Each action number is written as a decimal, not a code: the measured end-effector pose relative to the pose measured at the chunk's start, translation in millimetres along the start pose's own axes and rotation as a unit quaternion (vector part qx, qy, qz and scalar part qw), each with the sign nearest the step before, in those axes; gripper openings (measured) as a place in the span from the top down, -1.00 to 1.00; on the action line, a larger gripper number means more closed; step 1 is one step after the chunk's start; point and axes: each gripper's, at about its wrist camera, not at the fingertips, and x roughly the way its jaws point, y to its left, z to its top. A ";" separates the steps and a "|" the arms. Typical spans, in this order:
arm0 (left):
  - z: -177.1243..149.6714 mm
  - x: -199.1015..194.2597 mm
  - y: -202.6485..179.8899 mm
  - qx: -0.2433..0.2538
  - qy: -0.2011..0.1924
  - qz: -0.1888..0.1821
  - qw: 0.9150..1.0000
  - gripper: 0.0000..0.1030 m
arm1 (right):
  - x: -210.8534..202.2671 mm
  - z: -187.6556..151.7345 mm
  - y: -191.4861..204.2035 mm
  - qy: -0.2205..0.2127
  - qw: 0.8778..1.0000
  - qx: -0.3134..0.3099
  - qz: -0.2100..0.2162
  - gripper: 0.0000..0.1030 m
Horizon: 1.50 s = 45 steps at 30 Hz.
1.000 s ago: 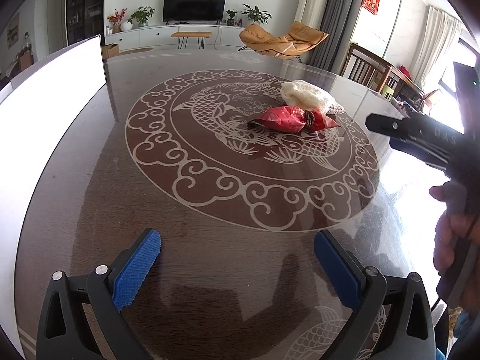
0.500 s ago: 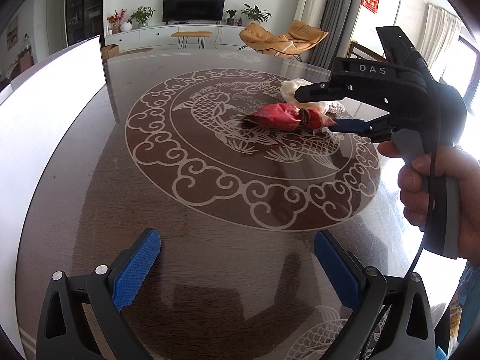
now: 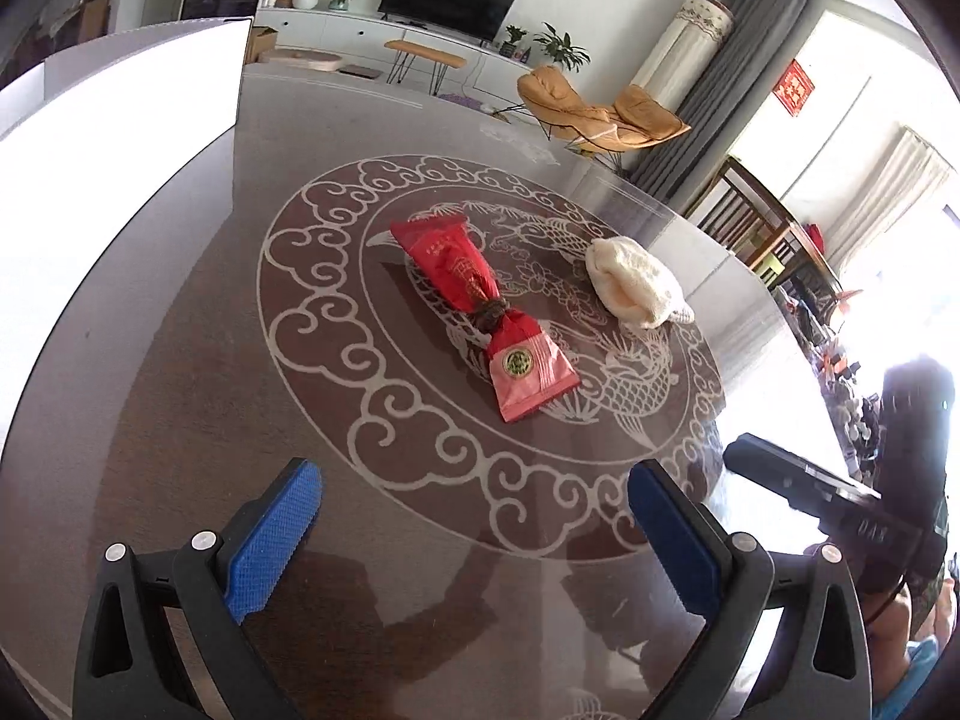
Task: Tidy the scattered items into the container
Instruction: 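Grasp the red snack packet with the left tool while the right approaches the white glove, then grasp the white knit glove with the right tool while the left holds the packet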
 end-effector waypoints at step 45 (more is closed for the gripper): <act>6.0 -10.7 12.6 0.029 -0.010 0.048 0.998 0.68 | 25.8 0.0 89.9 -0.025 0.997 -0.057 -0.038 0.59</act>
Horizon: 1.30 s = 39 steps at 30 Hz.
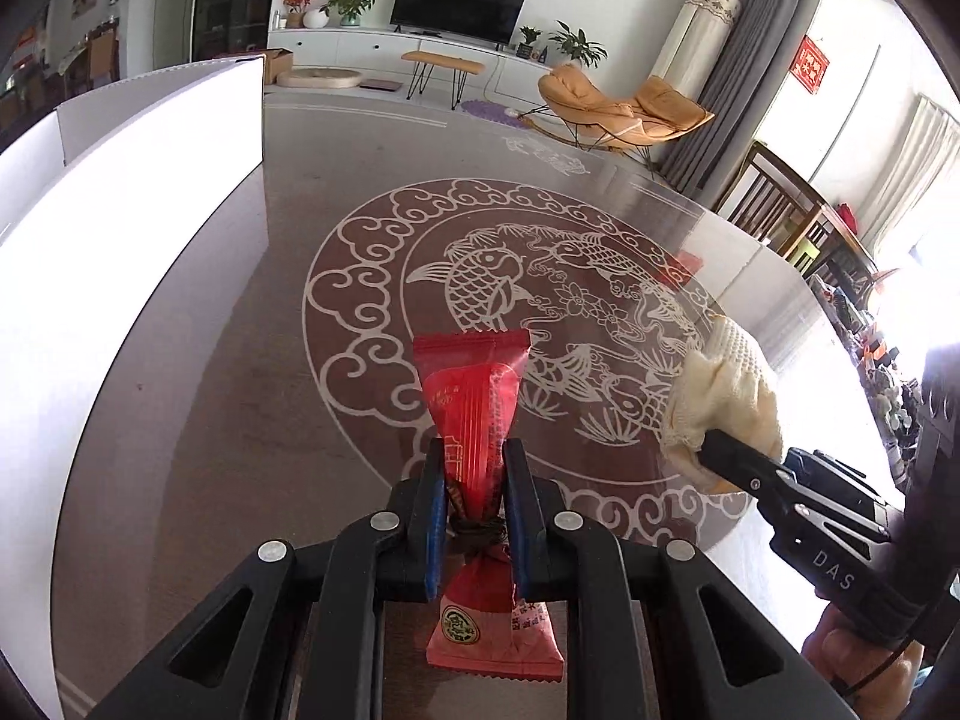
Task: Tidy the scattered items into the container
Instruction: 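Grasp the white knit glove with the right tool while the left holds the packet, then carry the red packet and white glove over the cardboard box with both tools, then open both tools to drop the packet and glove into the box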
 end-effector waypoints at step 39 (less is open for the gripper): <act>143.5 -64.6 328.8 -0.174 0.062 0.179 0.966 0.44 | 188.6 203.8 375.3 0.131 0.972 -0.153 0.118 -0.32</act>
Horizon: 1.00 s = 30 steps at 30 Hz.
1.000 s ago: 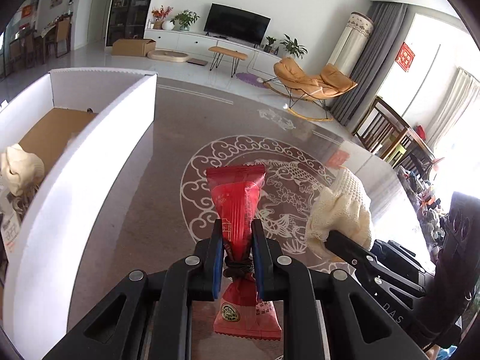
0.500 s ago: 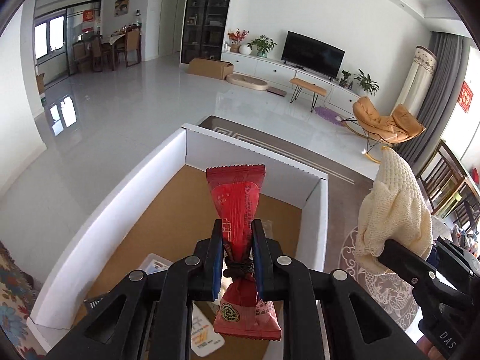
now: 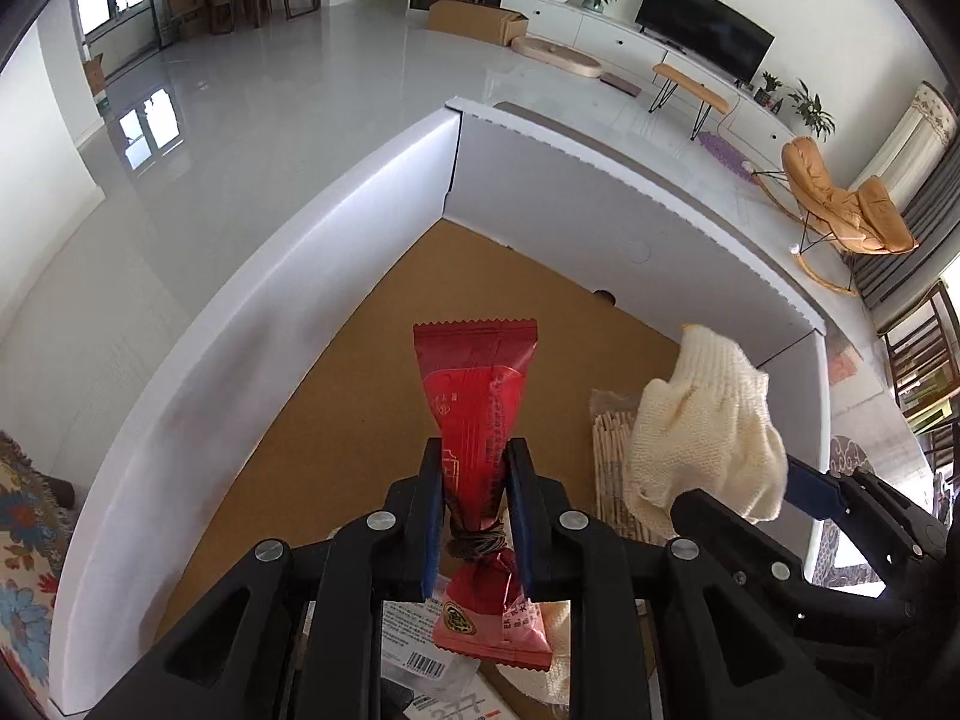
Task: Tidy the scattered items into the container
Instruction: 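Open both tools to drop the packet and glove into the box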
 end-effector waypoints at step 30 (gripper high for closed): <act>-92.0 -132.5 -25.2 -0.059 -0.158 0.082 0.982 -1.00 | -102.3 -61.7 7.8 -0.058 0.994 -0.089 -0.021 -0.32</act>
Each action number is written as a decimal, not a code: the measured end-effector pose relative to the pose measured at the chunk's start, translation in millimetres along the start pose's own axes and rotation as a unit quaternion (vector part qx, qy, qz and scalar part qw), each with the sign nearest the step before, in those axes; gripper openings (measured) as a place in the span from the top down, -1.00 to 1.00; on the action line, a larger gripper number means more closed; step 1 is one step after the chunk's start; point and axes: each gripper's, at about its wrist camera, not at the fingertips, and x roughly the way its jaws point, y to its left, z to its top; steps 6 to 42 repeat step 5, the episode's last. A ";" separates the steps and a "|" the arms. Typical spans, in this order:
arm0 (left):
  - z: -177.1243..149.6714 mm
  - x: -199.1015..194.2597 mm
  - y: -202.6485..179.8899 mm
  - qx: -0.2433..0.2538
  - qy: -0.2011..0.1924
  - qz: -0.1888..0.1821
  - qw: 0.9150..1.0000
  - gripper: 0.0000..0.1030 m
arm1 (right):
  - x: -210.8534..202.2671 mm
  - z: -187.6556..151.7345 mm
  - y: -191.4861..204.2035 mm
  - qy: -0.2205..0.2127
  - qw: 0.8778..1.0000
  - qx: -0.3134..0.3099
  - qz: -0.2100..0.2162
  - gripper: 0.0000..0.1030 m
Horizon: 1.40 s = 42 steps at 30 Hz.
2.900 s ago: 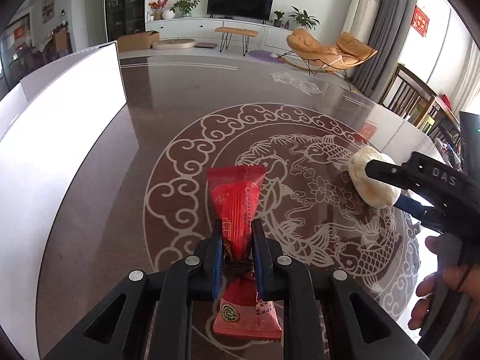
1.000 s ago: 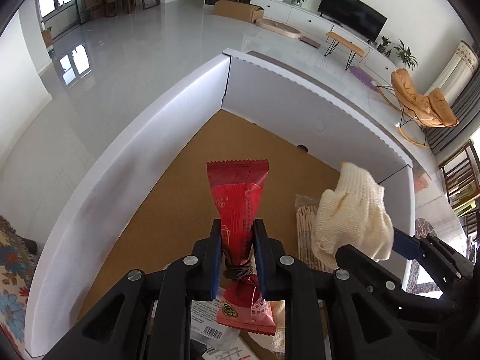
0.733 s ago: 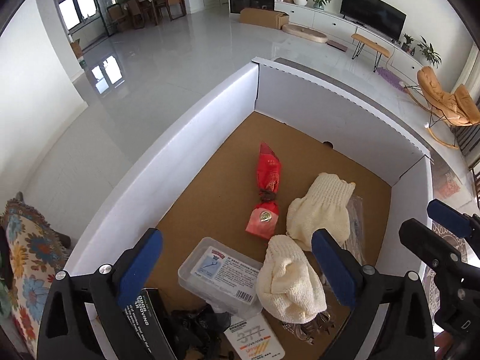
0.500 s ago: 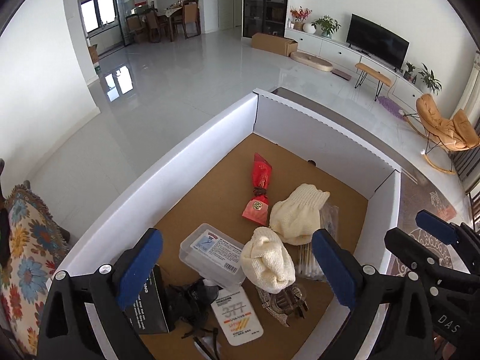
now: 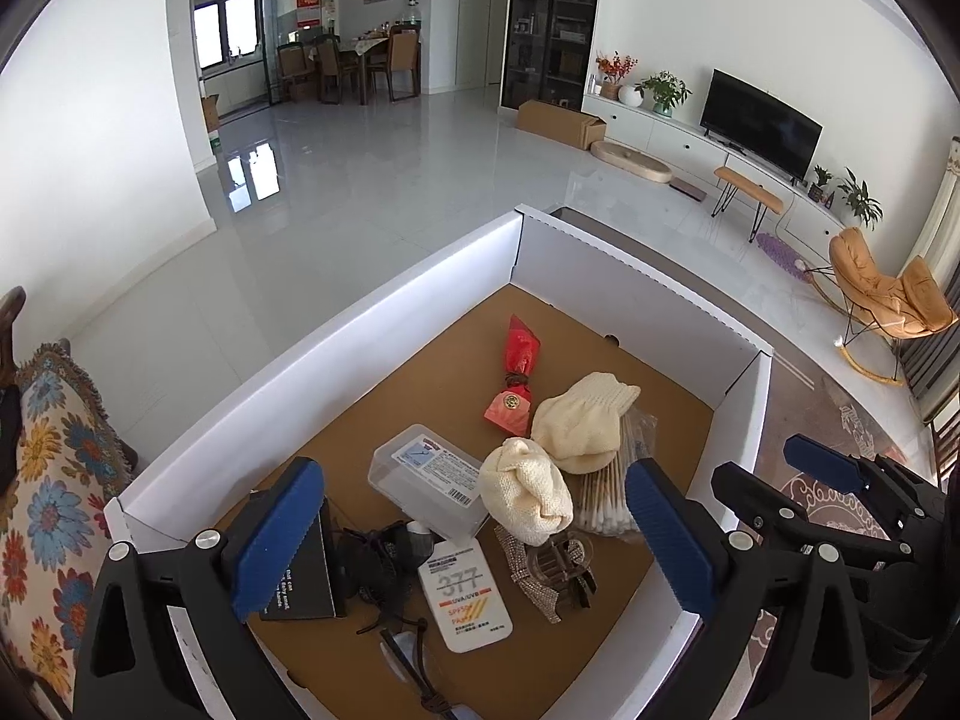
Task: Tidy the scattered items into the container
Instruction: 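Open both tools to drop the packet and glove into the box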
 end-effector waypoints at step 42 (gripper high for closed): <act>-7.8 -6.7 4.7 -0.011 -0.042 0.035 0.998 -1.00 | 4.6 -2.2 8.4 0.008 1.000 -0.016 -0.007 -0.32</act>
